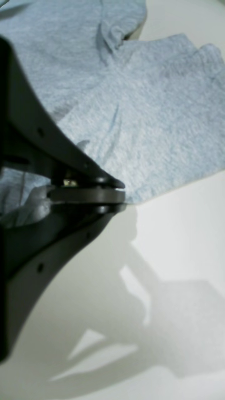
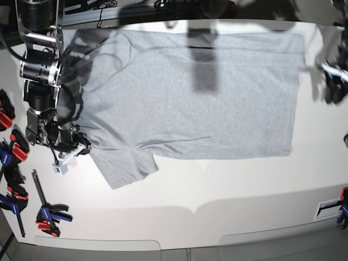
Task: Fold the T-shirt properly
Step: 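Reach both grippers down to the hem corners of the shirt, then lift the hem with both grippers and fold it toward the shoulders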
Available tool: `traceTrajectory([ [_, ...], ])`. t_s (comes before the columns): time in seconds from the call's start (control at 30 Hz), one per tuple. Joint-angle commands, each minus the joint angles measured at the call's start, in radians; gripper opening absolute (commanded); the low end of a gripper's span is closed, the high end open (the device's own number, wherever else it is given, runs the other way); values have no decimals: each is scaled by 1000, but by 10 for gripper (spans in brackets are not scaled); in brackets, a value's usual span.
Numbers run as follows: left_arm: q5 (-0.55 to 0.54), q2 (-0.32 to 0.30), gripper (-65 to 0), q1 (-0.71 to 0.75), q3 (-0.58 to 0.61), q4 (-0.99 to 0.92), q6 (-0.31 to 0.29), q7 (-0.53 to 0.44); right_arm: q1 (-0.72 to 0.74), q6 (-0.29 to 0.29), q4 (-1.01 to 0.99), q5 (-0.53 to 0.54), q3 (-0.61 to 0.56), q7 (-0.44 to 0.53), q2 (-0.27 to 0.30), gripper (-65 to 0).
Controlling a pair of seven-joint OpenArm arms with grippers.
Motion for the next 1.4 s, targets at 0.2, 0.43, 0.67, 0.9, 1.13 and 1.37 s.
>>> traceTrajectory([
  [0.2, -68, -143, -408, -467, 292, -592, 2, -13, 20, -8, 7, -24, 0, -16, 2, -650],
  [0.43, -68, -110, -343, -883, 583, -1100, 0, -34, 21, -6, 7, -25, -1, -18, 2, -650],
  [0.67, -117, -53, -343, -1047, 605, -1449, -2, -85, 21, -4, 7, -25, -1, -17, 2, -650],
  [0.9, -146, 27, -343, -1048, 605, -1464, -39, -58, 21, -3, 7, -25, 0, -17, 2, -650],
  [1.13, -136, 94, -383, -1050, 605, -1464, -39, -63, 21, -4, 7, -25, 0, -17, 2, -650],
  [1.37, -143, 63, -650, -1050, 605, -1440, -83, -64, 21, -4, 7, -24, 0, -17, 2, -650],
])
